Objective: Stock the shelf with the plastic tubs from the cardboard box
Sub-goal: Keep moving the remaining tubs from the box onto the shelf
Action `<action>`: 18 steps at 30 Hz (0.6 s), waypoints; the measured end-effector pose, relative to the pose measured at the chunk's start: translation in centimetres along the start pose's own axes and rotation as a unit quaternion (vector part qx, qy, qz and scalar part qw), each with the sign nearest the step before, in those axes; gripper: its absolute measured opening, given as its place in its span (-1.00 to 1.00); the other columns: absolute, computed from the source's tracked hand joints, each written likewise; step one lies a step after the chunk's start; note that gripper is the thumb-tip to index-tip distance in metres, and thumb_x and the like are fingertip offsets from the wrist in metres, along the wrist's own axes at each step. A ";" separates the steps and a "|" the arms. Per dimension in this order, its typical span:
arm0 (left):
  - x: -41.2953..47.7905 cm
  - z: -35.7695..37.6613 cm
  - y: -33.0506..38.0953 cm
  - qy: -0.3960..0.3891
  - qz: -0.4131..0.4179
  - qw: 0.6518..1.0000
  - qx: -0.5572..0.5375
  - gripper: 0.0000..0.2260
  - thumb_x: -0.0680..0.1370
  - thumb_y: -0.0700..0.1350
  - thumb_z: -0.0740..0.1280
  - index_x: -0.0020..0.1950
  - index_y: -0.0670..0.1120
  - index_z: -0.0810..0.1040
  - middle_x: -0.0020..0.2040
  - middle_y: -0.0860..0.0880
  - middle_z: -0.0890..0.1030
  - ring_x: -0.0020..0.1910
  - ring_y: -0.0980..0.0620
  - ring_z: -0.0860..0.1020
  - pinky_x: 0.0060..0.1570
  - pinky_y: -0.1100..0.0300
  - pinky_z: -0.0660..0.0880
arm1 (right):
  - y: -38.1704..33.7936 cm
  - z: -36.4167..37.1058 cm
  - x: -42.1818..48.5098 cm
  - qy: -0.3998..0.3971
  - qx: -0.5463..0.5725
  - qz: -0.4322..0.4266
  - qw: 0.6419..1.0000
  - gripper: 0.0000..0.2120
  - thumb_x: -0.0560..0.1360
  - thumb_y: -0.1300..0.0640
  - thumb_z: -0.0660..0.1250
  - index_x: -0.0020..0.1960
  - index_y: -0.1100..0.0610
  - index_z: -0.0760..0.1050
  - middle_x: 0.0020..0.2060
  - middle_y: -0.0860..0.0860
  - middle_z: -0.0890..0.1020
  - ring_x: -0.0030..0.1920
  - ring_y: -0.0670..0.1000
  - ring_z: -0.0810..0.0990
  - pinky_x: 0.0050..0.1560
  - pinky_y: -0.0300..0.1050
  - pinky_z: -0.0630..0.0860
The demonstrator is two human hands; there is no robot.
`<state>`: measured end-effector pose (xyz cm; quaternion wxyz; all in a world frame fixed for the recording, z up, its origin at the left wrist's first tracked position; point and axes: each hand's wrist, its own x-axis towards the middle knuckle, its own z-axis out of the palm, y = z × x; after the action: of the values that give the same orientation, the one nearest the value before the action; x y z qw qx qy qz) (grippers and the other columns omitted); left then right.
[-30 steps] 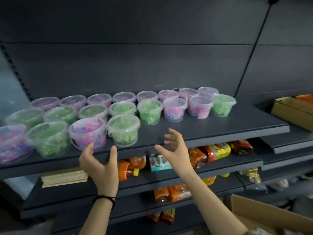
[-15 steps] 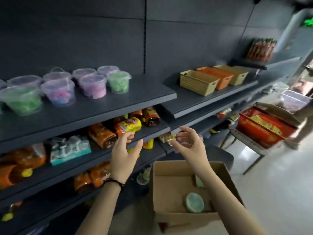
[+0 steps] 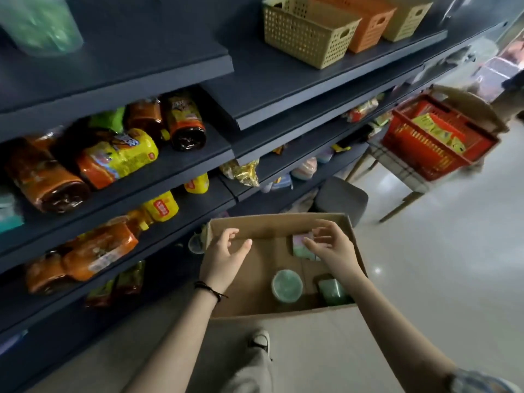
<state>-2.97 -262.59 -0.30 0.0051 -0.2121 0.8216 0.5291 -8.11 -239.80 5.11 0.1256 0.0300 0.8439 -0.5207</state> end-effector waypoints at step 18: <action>15.6 28.3 -12.0 -0.152 -0.102 0.981 -0.071 -0.49 0.48 -0.04 0.44 0.36 0.11 0.32 0.32 0.15 0.35 0.31 0.18 0.30 0.19 0.28 0.22 | 32.3 0.6 22.0 0.094 0.079 0.379 0.917 -0.02 0.32 -0.10 0.55 0.53 0.14 0.08 0.44 0.17 0.32 0.41 0.20 0.34 0.40 0.14 0.32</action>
<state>-19.03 -247.50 -26.78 0.1686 -0.2115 0.7455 0.6092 -23.41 -227.34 -28.61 0.2309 0.4065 0.7332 -0.4938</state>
